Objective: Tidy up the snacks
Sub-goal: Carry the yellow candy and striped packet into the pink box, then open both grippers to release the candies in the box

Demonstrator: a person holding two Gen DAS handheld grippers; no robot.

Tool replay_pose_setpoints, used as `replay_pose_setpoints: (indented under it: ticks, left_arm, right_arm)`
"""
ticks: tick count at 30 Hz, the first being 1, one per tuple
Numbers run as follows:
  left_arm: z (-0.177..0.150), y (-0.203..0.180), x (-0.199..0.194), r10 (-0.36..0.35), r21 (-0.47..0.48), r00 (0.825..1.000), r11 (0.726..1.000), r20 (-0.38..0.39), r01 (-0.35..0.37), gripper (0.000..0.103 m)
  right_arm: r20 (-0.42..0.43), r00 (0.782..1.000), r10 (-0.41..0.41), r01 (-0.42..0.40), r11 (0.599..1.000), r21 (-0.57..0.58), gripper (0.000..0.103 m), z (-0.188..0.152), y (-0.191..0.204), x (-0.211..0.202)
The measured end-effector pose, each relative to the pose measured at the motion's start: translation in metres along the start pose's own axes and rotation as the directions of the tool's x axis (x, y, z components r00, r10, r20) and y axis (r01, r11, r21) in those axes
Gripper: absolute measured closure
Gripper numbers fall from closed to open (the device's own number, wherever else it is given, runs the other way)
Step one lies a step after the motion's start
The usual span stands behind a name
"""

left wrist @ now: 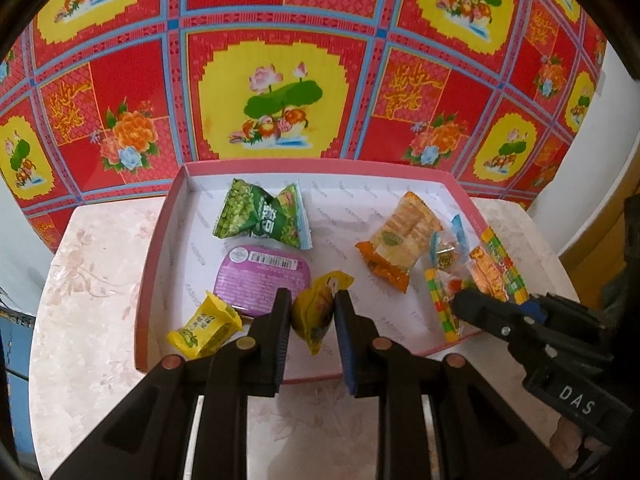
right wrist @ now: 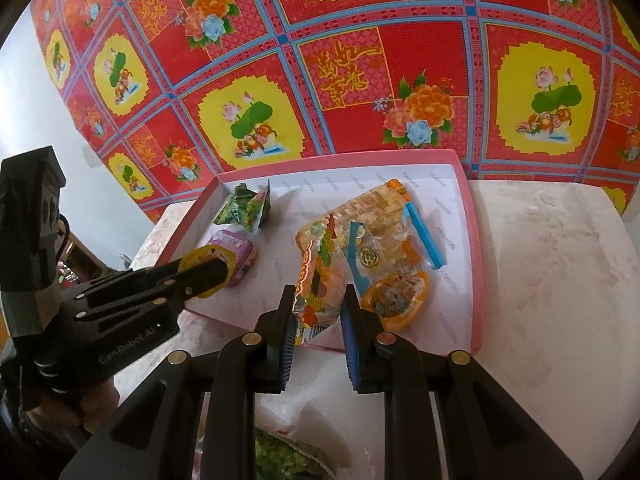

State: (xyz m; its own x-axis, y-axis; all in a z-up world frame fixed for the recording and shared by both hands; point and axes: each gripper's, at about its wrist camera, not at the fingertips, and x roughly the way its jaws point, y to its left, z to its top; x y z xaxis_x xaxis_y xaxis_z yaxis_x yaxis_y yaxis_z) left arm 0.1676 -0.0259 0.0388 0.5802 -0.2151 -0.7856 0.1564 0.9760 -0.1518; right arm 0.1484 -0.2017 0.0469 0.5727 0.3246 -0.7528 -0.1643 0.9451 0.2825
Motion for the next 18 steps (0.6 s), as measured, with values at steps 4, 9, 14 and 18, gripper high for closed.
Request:
replay_pose_setpoints:
  ticks: [4, 9, 14, 18]
  left_arm:
    - [0.0, 0.002, 0.007, 0.001, -0.002, 1.0, 1.0, -0.013, -0.001, 0.08]
    - [0.002, 0.002, 0.011, 0.012, 0.012, 1.0, 1.0, -0.001, -0.012, 0.08]
    - [0.006, 0.006, 0.015, 0.012, 0.01, 1.0, 1.0, 0.007, -0.012, 0.08]
    - [0.009, 0.006, 0.017, 0.017, 0.021, 1.0, 1.0, 0.013, -0.017, 0.08]
  right_arm:
    - [-0.012, 1.0, 0.002, -0.002, 1.0, 0.005, 0.081, 0.001, -0.001, 0.008]
    - [-0.024, 1.0, 0.007, -0.006, 1.0, 0.018, 0.081, 0.001, -0.003, 0.018]
    - [-0.028, 1.0, -0.001, 0.002, 1.0, 0.028, 0.081, -0.001, -0.006, 0.024]
    - [-0.021, 1.0, -0.006, 0.006, 1.0, 0.025, 0.081, 0.0, -0.007, 0.025]
